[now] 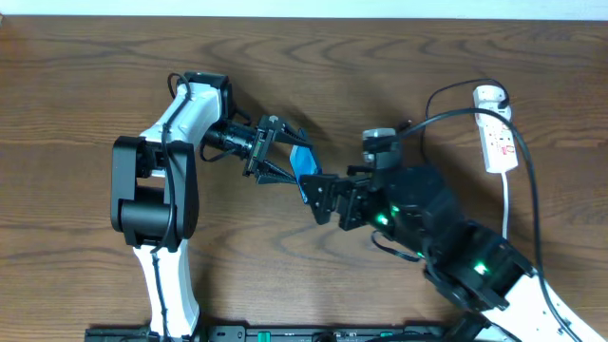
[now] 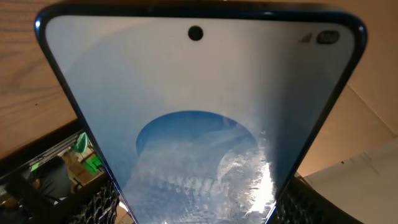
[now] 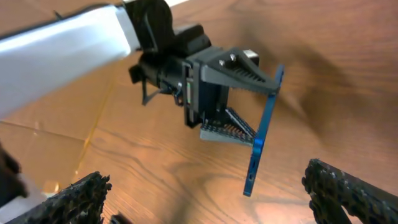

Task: Plug charger to phone and switch on socket
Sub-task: 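Move the right gripper to the phone and grasp its edge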

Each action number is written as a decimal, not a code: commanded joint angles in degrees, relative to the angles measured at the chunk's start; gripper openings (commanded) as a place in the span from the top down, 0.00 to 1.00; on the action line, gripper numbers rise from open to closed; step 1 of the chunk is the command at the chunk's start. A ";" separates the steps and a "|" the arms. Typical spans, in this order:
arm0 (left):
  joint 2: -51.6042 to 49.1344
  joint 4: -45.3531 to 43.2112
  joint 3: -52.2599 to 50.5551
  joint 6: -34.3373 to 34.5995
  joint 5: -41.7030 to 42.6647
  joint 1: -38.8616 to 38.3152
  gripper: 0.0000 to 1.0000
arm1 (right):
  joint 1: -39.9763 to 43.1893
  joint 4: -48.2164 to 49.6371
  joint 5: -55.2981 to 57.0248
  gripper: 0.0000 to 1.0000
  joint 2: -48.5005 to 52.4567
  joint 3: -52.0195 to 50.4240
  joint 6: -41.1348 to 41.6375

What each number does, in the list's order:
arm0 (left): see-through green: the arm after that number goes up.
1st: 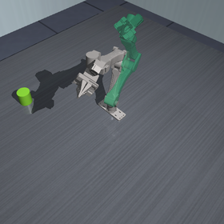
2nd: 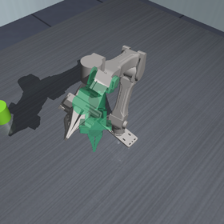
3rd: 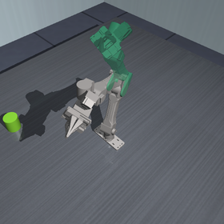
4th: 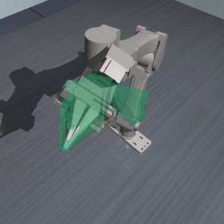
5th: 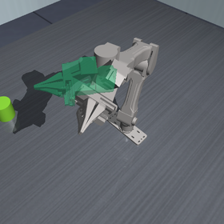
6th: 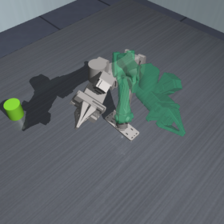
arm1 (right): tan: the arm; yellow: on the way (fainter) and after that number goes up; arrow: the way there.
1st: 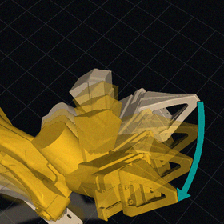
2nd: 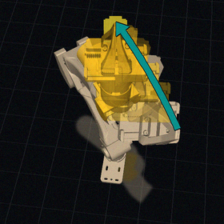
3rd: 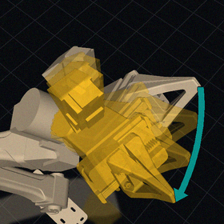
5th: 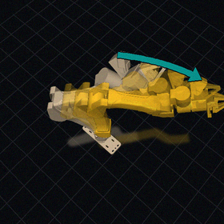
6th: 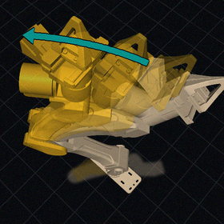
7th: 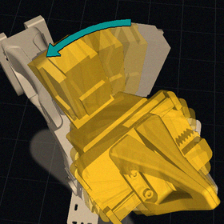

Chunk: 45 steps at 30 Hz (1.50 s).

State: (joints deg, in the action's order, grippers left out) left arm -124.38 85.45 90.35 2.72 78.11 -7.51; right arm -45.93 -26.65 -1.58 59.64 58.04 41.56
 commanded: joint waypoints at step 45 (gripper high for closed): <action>-0.22 0.39 -0.22 -1.66 2.25 0.13 0.38 | -10.75 8.90 29.46 0.94 23.87 1.05 16.26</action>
State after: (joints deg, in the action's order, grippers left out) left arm -124.38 85.49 90.35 2.50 78.13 -7.44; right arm -56.23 -18.13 26.85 83.64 58.08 57.89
